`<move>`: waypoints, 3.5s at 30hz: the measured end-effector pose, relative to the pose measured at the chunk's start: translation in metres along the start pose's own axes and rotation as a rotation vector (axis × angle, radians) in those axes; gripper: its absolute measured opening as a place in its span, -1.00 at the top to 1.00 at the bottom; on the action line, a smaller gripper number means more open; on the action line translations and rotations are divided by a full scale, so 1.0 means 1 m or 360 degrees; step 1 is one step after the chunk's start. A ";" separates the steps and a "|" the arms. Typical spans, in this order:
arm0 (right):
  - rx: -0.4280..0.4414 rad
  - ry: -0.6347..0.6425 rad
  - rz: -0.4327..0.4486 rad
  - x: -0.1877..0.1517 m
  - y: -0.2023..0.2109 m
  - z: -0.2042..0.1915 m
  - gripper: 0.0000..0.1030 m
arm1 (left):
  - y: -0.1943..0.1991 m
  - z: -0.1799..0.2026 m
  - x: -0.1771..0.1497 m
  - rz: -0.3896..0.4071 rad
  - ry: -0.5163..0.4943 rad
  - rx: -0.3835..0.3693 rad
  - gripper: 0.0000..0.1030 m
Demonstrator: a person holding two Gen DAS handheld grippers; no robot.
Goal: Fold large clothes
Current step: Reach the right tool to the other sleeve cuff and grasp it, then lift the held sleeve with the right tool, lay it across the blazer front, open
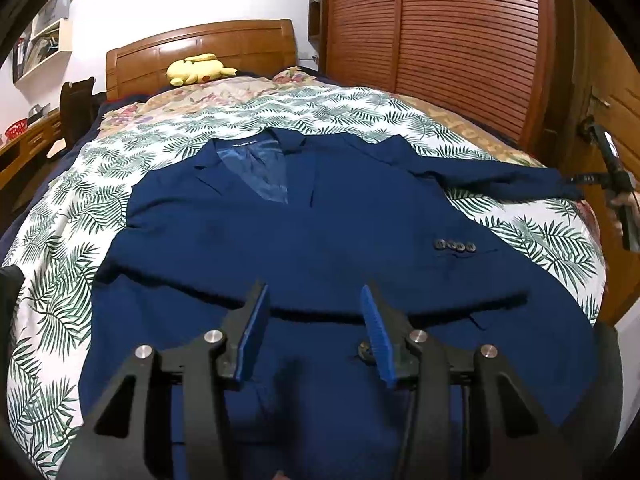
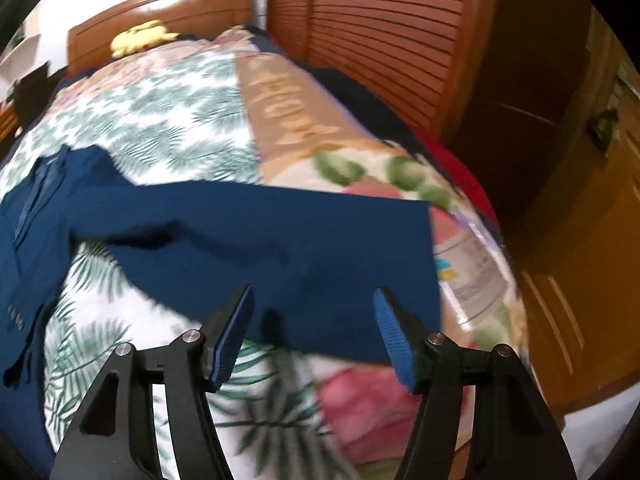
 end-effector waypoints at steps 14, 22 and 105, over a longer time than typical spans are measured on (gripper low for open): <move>-0.0060 -0.0273 -0.0122 0.000 -0.033 0.066 -0.27 | -0.005 0.005 -0.001 -0.0024 -0.0014 0.0006 0.08; -0.0039 -0.0190 -0.0146 -0.001 -0.032 0.051 -0.19 | -0.006 0.003 0.000 -0.0029 -0.0010 0.0011 0.07; 0.0994 0.1265 0.0280 -0.015 0.202 -0.456 0.64 | 0.105 -0.113 -0.024 0.0232 0.0282 0.0180 0.03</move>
Point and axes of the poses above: each gripper's, at about its wrist camera, not at the fingertips, and y roughly against the way its jaws point, z to its right, x to its top, the point moved 1 cm from there along -y, roughly the way its jaws point, and after that the axes turned 1 degree about z, right-handed, at the moved point
